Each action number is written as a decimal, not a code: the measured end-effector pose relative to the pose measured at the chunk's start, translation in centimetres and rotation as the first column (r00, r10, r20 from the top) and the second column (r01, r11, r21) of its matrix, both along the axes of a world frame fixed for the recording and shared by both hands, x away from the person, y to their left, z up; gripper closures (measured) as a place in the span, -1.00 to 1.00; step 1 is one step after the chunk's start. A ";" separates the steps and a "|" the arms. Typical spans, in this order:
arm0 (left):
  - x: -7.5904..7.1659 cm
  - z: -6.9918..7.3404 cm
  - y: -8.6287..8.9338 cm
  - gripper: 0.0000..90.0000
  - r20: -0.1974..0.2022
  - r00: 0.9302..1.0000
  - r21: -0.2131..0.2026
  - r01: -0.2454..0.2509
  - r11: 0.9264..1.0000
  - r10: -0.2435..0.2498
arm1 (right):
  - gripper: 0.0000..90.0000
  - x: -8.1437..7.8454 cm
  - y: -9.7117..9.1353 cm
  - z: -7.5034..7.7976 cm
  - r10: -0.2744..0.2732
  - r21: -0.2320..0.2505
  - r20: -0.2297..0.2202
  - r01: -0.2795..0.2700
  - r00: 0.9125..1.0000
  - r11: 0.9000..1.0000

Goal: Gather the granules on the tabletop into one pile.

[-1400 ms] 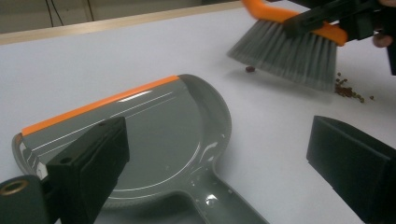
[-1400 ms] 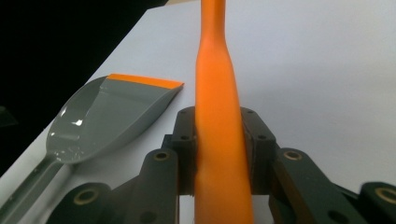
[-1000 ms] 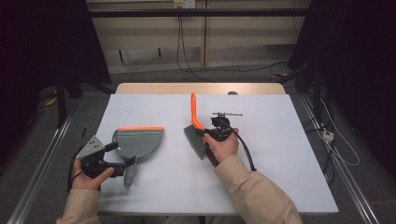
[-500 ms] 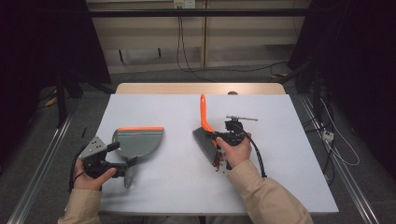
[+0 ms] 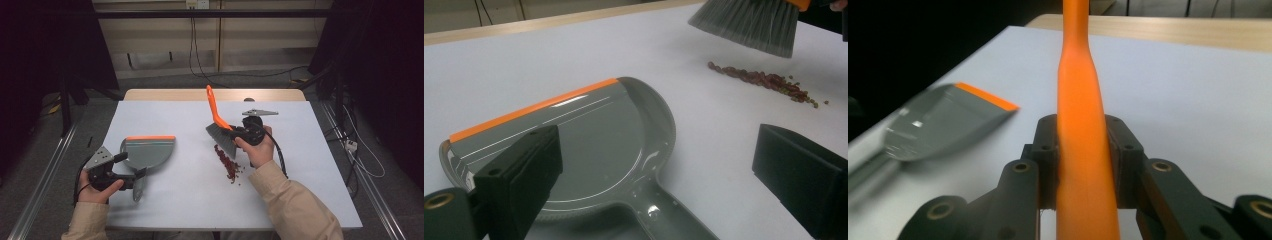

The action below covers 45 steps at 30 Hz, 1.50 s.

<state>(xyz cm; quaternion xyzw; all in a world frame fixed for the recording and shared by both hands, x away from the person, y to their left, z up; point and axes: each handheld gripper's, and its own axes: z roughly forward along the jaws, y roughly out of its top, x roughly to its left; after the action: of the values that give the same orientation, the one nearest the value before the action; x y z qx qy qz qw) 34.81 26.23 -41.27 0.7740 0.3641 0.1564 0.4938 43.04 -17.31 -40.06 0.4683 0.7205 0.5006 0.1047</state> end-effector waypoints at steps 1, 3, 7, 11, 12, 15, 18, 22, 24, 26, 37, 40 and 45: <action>0.0 0.0 0.0 -0.88 0.000 1.000 0.002 0.000 1.000 0.000 | 0.59 0.2 -0.3 0.0 0.018 -0.026 0.025 -0.017 1.000 1.000; 0.1 0.0 0.0 -0.87 -0.002 1.000 0.006 0.003 1.000 -0.003 | 0.59 0.5 -0.8 0.0 0.041 -0.060 0.060 -0.037 0.997 0.998; 0.1 -0.1 0.0 -0.88 -0.003 1.000 0.003 0.000 1.000 0.000 | 0.59 1.0 -1.4 -0.5 0.083 -0.149 0.116 -0.065 0.990 0.987; 0.1 -0.1 0.0 -0.88 -0.006 1.000 0.002 -0.001 1.000 0.001 | 0.59 1.6 -1.5 -1.2 0.128 -0.218 0.141 -0.095 0.982 0.971; 0.1 -0.1 0.1 -0.88 -0.006 1.000 0.002 -0.001 1.000 0.001 | 0.59 1.7 -1.4 -1.3 0.142 -0.233 0.147 -0.105 0.979 0.967; 0.1 -0.2 0.1 -0.88 -0.007 1.000 0.001 0.000 1.000 0.000 | 0.59 2.2 -1.4 -1.7 0.189 -0.266 0.165 -0.141 0.968 0.954; 0.1 -0.2 0.2 -0.88 -0.009 1.000 -0.001 -0.006 1.000 0.006 | 0.59 2.7 -1.3 -2.1 0.226 -0.287 0.182 -0.168 0.957 0.943; 0.2 -0.2 0.3 -0.88 -0.009 1.000 0.000 -0.006 1.000 0.006 | 0.59 3.1 -0.4 -2.7 0.314 -0.389 0.196 -0.220 0.929 0.895; 0.2 -0.2 0.3 -0.88 -0.008 1.000 0.003 -0.006 1.000 0.006 | 0.59 3.1 0.0 -3.0 0.365 -0.395 0.188 -0.270 0.912 0.878; 0.2 -0.2 0.4 -0.88 -0.007 1.000 0.001 -0.010 1.000 0.010 | 0.59 2.7 0.3 -3.0 0.400 -0.419 0.187 -0.296 0.897 0.858; 0.0 0.0 0.2 -0.87 -0.004 1.000 -0.006 -0.006 1.000 0.006 | 0.58 0.1 0.3 -2.7 0.532 -0.484 0.144 -0.409 0.834 0.773; 0.0 0.0 0.2 -0.88 -0.004 1.000 -0.007 -0.006 1.000 0.006 | 0.58 -0.6 0.1 -2.6 0.548 -0.487 0.138 -0.426 0.825 0.763; -0.1 0.1 0.1 -0.88 0.000 1.000 -0.005 -0.004 1.000 0.004 | 0.57 -1.6 -0.1 -2.6 0.571 -0.481 0.131 -0.451 0.811 0.752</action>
<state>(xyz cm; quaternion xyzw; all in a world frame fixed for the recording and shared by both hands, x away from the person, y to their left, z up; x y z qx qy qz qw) 34.75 26.31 -41.17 0.7720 0.3660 0.1562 0.4955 41.41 -17.46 -42.64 0.1437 0.8917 0.3985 0.1596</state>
